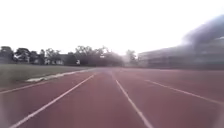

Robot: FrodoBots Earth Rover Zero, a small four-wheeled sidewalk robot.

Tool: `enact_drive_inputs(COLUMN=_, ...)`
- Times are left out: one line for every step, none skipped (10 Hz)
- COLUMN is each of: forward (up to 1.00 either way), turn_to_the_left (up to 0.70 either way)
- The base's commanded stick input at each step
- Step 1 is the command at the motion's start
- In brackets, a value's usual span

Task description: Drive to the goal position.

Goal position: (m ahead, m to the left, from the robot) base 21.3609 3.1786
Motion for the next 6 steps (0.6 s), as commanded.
enact_drive_inputs(forward=0.7, turn_to_the_left=0.0)
enact_drive_inputs(forward=0.7, turn_to_the_left=0.0)
enact_drive_inputs(forward=0.7, turn_to_the_left=0.0)
enact_drive_inputs(forward=0.7, turn_to_the_left=0.0)
enact_drive_inputs(forward=0.7, turn_to_the_left=0.0)
enact_drive_inputs(forward=0.7, turn_to_the_left=0.0)
